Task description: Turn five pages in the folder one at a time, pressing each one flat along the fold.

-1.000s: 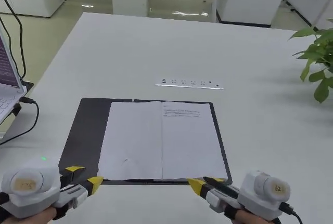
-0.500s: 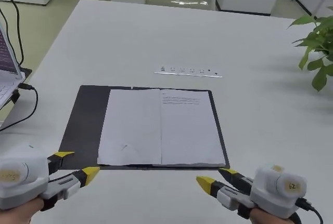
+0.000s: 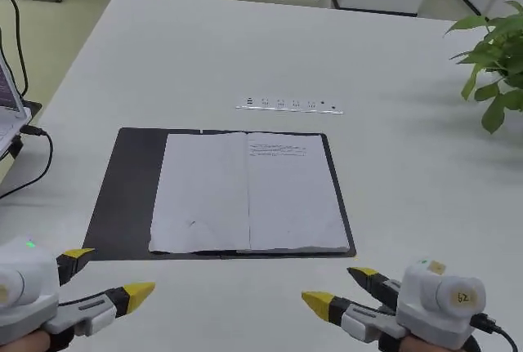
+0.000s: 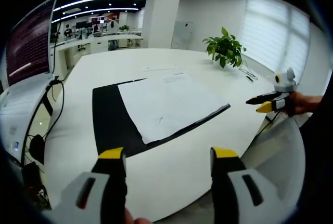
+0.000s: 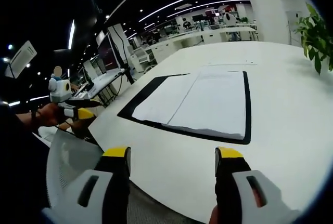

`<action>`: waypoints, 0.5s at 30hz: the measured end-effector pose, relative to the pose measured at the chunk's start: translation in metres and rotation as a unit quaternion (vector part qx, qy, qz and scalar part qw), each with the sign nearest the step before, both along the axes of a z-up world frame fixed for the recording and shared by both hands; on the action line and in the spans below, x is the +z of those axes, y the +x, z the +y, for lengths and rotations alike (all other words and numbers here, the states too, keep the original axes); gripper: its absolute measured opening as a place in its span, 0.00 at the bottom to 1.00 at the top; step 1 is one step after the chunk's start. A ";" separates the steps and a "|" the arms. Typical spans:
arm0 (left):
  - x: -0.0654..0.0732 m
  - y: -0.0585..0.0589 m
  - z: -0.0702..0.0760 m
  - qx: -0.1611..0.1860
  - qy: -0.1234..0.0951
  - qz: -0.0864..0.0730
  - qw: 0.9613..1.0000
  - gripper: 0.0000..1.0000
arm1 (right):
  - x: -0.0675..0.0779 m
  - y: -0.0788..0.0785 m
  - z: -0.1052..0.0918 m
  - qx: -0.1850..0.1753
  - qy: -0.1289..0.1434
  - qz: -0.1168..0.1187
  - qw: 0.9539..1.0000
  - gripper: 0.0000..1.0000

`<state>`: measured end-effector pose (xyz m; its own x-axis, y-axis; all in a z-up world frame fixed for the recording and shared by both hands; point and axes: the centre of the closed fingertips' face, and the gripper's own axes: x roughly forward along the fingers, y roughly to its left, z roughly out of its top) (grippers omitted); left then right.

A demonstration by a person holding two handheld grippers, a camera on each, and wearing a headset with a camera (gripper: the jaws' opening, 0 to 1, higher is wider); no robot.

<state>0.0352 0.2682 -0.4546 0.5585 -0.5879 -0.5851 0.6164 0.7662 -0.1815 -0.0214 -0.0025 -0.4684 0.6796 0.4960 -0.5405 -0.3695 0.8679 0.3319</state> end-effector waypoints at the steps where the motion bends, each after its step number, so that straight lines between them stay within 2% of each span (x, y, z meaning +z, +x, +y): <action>1: -0.001 0.000 0.000 0.001 0.000 0.001 1.000 0.67 | -0.001 -0.001 0.001 0.004 -0.005 0.002 1.000 0.66; 4: -0.001 -0.001 -0.002 -0.002 -0.004 0.005 1.000 0.68 | -0.002 -0.001 0.002 0.012 -0.015 0.003 1.000 0.67; 10: 0.003 0.005 -0.007 -0.002 -0.010 0.004 1.000 0.69 | -0.001 0.001 0.001 0.005 -0.004 0.004 1.000 0.67; 15: 0.001 0.004 -0.014 -0.023 0.004 0.004 1.000 0.68 | -0.004 -0.002 0.000 0.010 -0.006 0.010 1.000 0.68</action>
<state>0.0396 0.2544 -0.4535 0.5258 -0.6075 -0.5954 0.6493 0.7388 -0.1804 -0.0230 -0.0023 -0.4727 0.6586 0.5032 -0.5595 -0.3805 0.8641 0.3294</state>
